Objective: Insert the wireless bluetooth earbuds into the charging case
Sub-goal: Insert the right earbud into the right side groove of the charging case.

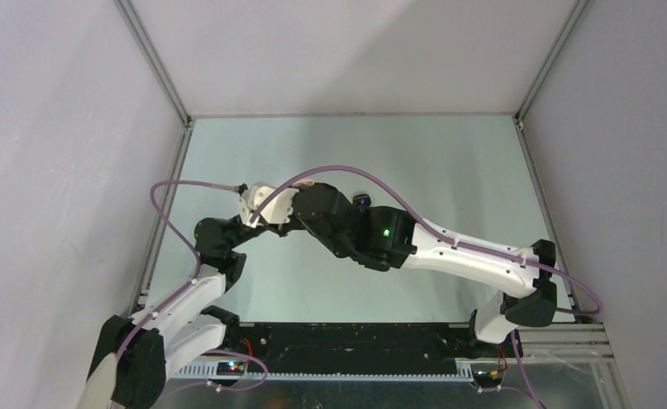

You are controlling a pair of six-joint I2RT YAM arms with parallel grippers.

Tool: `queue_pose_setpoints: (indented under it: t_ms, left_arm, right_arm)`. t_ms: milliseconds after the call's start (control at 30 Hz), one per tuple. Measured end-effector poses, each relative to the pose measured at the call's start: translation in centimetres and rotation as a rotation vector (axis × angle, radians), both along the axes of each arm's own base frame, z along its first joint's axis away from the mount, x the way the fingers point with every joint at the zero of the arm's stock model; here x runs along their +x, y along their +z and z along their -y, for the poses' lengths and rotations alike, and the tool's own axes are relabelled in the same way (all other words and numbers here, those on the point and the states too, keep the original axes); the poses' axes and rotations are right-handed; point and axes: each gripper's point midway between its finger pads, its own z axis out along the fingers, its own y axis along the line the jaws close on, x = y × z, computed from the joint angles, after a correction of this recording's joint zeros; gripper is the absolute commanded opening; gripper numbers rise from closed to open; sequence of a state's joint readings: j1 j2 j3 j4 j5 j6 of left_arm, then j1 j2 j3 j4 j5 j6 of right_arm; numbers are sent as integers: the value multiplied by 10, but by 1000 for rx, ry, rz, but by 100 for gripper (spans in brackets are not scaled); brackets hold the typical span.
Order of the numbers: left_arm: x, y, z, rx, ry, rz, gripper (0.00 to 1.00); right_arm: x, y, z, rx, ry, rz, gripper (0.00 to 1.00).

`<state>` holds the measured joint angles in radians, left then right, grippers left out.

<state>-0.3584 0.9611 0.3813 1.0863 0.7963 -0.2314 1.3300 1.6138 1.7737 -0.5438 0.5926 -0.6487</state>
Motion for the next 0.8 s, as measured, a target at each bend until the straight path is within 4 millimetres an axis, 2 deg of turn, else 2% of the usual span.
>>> queue_pose_setpoints:
  t_ms: [233,333,500,533,633,800]
  left_arm:
    - [1,-2,0,0,-2,-23,9]
    - [1,-3,-1,1,-1,-24,10]
    - [1,-2,0,1,-3,-22,10]
    - [0,-3,0,3,-6,-22,10]
    - [-1,-4,0,9,-15,-23,10]
    - [0,-2,-1,4,-5,-15,10]
  right_arm:
    - [1,-6,-2,-11,-8,26,2]
    - [1,-5,-2,-12,-7,27,15]
    - [-1,-5,-1,-13,0,24,31]
    - [-1,-5,-1,-13,3,22,39]
    - [-2,-2,0,-11,8,22,53]
    - [-8,3,1,0,41,-1,61]
